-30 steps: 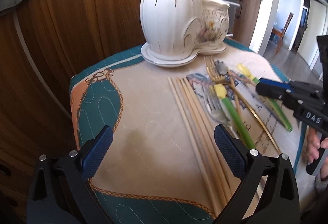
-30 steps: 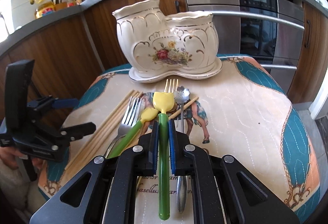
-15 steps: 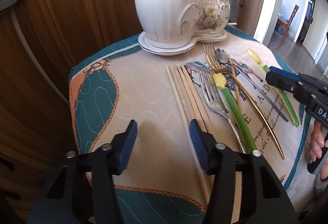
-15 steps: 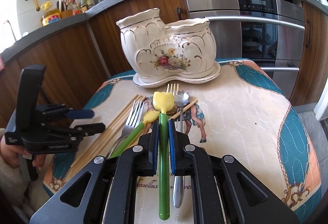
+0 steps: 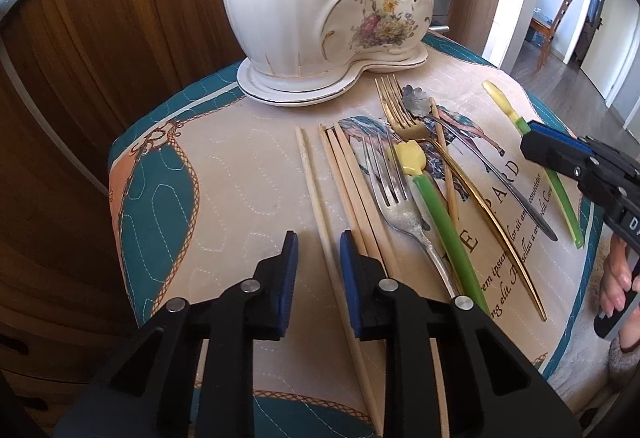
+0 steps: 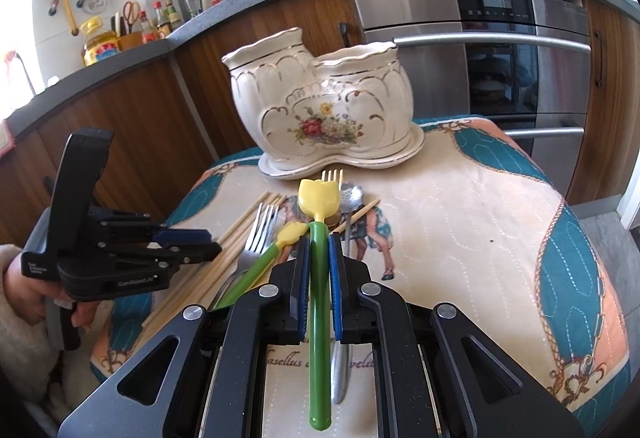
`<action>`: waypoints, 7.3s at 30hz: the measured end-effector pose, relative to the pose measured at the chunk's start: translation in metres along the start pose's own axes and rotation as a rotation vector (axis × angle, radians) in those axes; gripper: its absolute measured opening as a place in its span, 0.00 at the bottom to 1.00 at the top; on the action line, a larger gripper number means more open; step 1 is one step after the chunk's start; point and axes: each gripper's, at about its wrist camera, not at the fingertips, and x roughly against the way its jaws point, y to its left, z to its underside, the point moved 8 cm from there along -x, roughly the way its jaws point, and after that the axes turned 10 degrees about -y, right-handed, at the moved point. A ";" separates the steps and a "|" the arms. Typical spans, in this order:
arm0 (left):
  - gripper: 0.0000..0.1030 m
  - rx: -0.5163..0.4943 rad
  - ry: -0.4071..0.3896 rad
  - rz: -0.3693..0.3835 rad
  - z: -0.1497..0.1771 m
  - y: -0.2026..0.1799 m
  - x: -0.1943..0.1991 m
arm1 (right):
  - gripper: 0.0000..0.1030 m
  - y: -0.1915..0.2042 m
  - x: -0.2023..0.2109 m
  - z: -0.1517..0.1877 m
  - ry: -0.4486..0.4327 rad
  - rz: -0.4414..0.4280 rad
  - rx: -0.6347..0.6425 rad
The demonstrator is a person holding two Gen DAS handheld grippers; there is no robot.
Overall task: Organize utensils
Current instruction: 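Lift the green utensil with the right gripper while the left gripper grasps a wooden chopstick, then carry the green utensil and the chopstick up over the ceramic holder with both grippers, then drop the green utensil into the small pot while the left gripper releases chopstick into large pot, then withdraw both open grippers back over the utensil pile, then grasp another wooden chopstick with the left gripper while the right gripper approaches the silver spoon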
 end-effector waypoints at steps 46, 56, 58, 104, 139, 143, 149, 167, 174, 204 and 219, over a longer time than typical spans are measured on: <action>0.04 0.177 -0.735 0.236 -0.210 0.037 0.096 | 0.10 -0.019 -0.050 -0.204 -0.413 -0.014 -0.091; 0.04 0.245 -0.804 0.160 -0.249 0.055 0.056 | 0.10 -0.047 -0.105 -0.203 -0.380 -0.028 -0.198; 0.04 0.253 -0.803 0.143 -0.247 0.059 0.049 | 0.10 -0.048 -0.112 -0.197 -0.361 -0.023 -0.192; 0.40 0.218 -0.760 0.084 -0.169 0.066 0.071 | 0.36 -0.038 -0.070 -0.146 -0.292 0.101 -0.056; 0.95 0.175 -0.505 0.029 -0.054 0.040 0.069 | 0.95 -0.042 0.017 -0.074 -0.323 0.222 -0.098; 0.95 0.148 -0.460 0.015 -0.044 0.033 0.063 | 0.95 -0.039 0.024 -0.068 -0.324 0.197 -0.110; 0.95 0.109 -0.351 0.008 -0.027 0.023 0.048 | 0.95 -0.038 0.024 -0.062 -0.299 0.209 -0.091; 0.94 0.139 -0.178 0.017 0.002 0.027 0.027 | 0.95 -0.028 -0.006 -0.036 -0.098 0.179 -0.001; 0.93 0.133 -0.158 0.020 0.005 0.027 0.021 | 0.95 -0.026 -0.015 -0.027 -0.055 0.184 0.021; 0.19 -0.005 -0.083 0.076 0.009 -0.008 0.013 | 0.95 -0.036 -0.027 -0.018 0.016 0.180 -0.031; 0.05 -0.017 -0.088 0.039 -0.001 0.004 0.000 | 0.94 -0.033 -0.021 -0.017 0.029 0.214 0.053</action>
